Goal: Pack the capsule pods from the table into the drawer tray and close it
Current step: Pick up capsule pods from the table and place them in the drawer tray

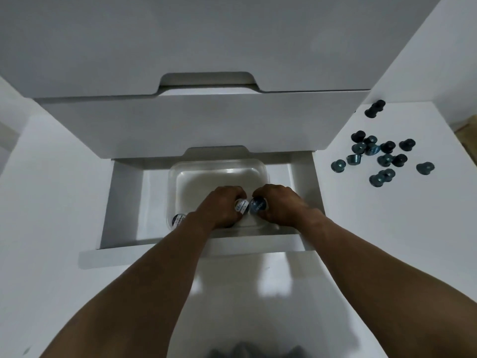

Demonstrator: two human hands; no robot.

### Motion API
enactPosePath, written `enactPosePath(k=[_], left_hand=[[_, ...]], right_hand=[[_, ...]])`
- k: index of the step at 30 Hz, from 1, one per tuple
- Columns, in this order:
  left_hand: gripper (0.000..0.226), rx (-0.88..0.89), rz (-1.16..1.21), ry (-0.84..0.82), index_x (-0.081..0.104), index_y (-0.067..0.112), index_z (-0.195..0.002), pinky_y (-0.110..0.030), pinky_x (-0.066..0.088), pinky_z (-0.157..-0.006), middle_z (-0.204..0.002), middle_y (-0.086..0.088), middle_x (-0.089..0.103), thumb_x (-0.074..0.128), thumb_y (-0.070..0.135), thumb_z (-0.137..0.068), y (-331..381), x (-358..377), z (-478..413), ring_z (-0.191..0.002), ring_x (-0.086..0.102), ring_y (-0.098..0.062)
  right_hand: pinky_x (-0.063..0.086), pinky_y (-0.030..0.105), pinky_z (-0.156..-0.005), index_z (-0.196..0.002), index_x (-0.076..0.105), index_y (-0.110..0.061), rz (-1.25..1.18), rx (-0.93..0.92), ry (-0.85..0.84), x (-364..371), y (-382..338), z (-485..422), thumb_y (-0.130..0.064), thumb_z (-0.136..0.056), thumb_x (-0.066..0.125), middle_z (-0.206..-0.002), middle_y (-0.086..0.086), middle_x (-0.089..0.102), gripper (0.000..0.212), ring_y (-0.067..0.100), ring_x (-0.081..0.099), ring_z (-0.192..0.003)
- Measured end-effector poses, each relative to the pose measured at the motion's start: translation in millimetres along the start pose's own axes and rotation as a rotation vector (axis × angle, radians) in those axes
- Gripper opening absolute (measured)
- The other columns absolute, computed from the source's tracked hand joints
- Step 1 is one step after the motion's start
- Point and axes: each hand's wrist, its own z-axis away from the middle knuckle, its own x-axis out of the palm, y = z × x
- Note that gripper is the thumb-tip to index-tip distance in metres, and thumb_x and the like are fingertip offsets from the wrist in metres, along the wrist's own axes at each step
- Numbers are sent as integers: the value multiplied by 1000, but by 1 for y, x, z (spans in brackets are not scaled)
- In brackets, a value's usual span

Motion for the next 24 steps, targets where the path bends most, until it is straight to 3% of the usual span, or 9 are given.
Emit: enactPosePath(k=[11,16,24], left_hand=[[32,-26,19,-50,63,23,-109,-27,49,-81,-109,-2,67,66,24,-78,1,1,-2,-96,61,-20],[36,-22,-7,-98,66,18,-108,-28,49,-78,-108,-5,67,61,4,-75,8,0,-2,-96,61,-22],[33,6,-89,-117,66,17,-111,-31,50,-87,-113,-6,67,63,13,-79,9,4,-1,-103,61,-24]], right_hand=[[47,37,-95,-128,54,-23,-14,-22,-55,5,10,-4,-32,-86,62,-127,2,57,44,25,56,-113],[47,35,-93,-125,58,-22,-4,-42,-71,5,11,-2,-28,-88,60,-124,3,62,37,25,57,-111],[50,35,-88,-117,65,-21,16,-73,-105,4,9,2,-28,-87,62,-116,4,67,31,25,61,-105]])
